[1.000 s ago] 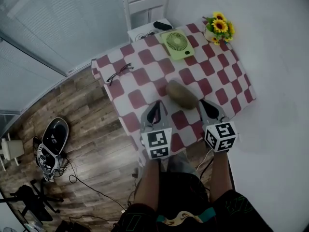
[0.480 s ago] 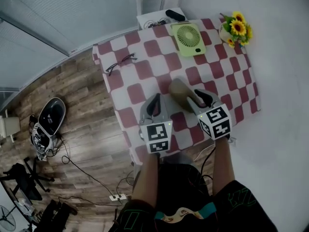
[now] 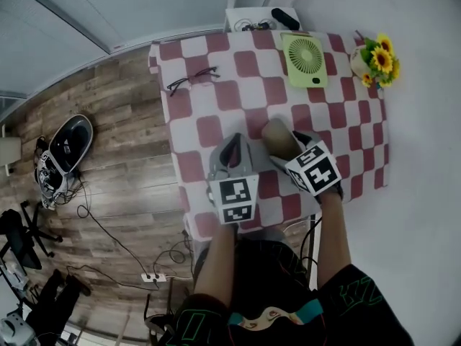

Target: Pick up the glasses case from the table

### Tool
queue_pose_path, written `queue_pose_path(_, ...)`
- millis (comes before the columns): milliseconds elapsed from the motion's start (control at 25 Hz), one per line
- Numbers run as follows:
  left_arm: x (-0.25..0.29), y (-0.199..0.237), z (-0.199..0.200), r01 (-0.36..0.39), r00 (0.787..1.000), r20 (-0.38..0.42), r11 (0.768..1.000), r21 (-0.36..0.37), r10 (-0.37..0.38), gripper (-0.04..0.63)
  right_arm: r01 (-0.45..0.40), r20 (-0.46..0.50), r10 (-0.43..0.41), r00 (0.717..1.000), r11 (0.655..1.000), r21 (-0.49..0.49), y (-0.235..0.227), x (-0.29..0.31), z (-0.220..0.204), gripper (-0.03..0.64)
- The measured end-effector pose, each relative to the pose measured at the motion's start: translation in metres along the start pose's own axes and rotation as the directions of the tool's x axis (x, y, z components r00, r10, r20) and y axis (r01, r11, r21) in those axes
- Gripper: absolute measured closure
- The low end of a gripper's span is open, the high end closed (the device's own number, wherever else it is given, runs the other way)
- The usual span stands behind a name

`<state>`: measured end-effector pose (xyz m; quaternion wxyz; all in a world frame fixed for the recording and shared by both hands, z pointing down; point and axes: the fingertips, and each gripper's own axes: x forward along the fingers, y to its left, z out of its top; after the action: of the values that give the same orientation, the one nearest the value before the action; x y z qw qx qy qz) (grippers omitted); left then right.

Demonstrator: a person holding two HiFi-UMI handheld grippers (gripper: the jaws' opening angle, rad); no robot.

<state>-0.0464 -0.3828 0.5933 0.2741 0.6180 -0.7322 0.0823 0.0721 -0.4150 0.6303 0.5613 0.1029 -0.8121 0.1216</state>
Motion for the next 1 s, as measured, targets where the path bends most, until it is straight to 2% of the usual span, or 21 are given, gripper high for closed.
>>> queue_pose_path(160, 0.002, 0.006, -0.001, -0.026, 1.000, 0.004, 0.999, -0.023, 0.026, 0.584, -0.019, -0.079, 0.018, 0.997, 1.000, -0.013, 0.001, 0.012, -0.008, 0.236)
queue_pose_path(480, 0.002, 0.017, -0.006, -0.051, 0.999, -0.003, 0.998, -0.044, 0.051, 0.584, -0.038, -0.105, 0.038, 0.994, 0.999, 0.007, 0.005, 0.022, -0.009, 0.233)
queue_pose_path(760, -0.006, 0.014, -0.004, -0.027, 1.000, 0.002, 0.999, -0.016, 0.027, 0.584, 0.022, -0.092, -0.024, 0.995, 1.000, -0.018, 0.007, 0.020, -0.008, 0.242)
queue_pose_path(1000, -0.025, 0.028, 0.003, -0.025, 0.999, 0.027, 1.000, 0.007, 0.025, 0.584, 0.030, -0.007, -0.030, 1.000, 0.999, 0.036, 0.025, 0.011, -0.003, 0.247)
